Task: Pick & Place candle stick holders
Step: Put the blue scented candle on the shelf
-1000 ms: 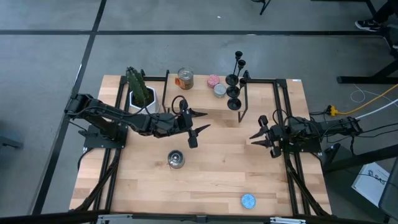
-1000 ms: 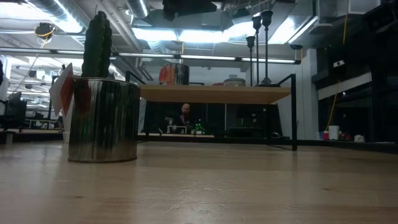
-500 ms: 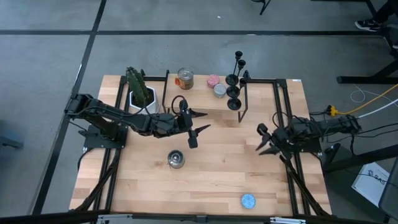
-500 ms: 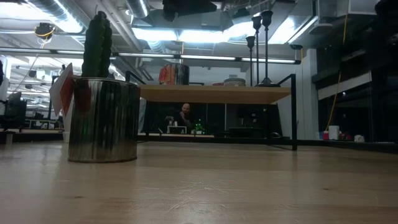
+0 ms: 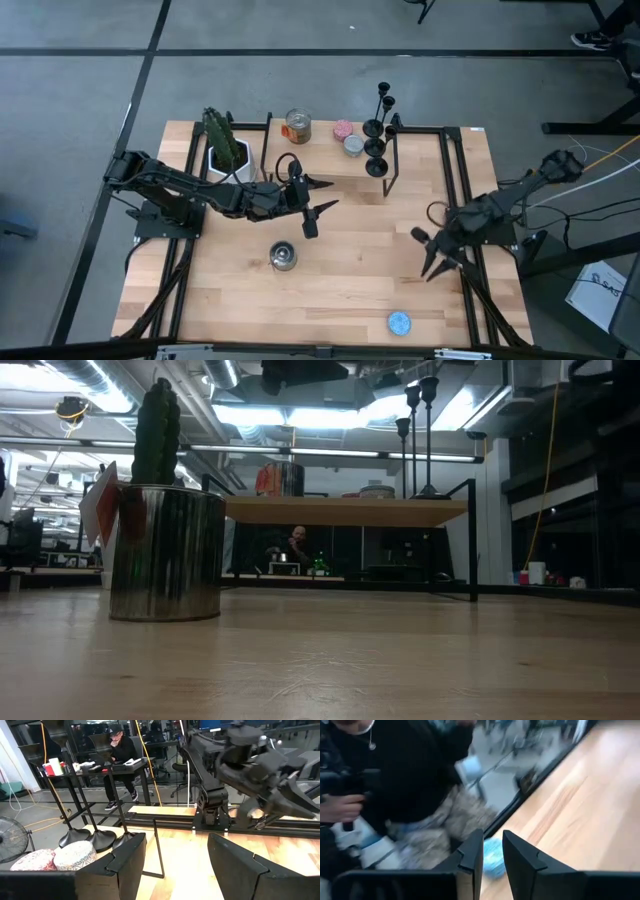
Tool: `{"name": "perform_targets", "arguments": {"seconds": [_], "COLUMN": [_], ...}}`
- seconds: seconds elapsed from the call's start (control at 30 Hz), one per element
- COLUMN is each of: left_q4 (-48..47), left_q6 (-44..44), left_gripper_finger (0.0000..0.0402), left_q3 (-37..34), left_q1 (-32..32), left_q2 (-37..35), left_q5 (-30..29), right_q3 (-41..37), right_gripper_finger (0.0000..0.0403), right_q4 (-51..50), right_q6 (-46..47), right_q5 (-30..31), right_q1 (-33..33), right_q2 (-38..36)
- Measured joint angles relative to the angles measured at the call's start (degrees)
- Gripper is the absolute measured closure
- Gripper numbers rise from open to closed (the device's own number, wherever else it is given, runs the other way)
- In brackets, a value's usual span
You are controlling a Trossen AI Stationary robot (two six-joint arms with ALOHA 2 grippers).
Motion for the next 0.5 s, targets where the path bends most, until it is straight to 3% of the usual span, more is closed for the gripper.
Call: {"name": "perform_targets", "arguments": {"seconds": [0.33,0.5], "left_q4": [-1.58,-3.73], "left_q6": [-0.33,-1.98], "left_gripper_finger": [0.0192,0.0192], "left_q3": [0.07,0.07], "left_q1": [-0.28,-0.28], "left_q2": [0.00,0.00], "left_q5": [-0.04,-0.06], "right_q3": [1.77,1.77], "right_gripper_finger": [0.0329,0.0329], "right_q4": [3.64,7.97], "right_q6": [14.84,21.80], "right_q5": [0.02,5.49], "right_q1": [14.46,21.79], "right_q2": [16.89,22.25]}}
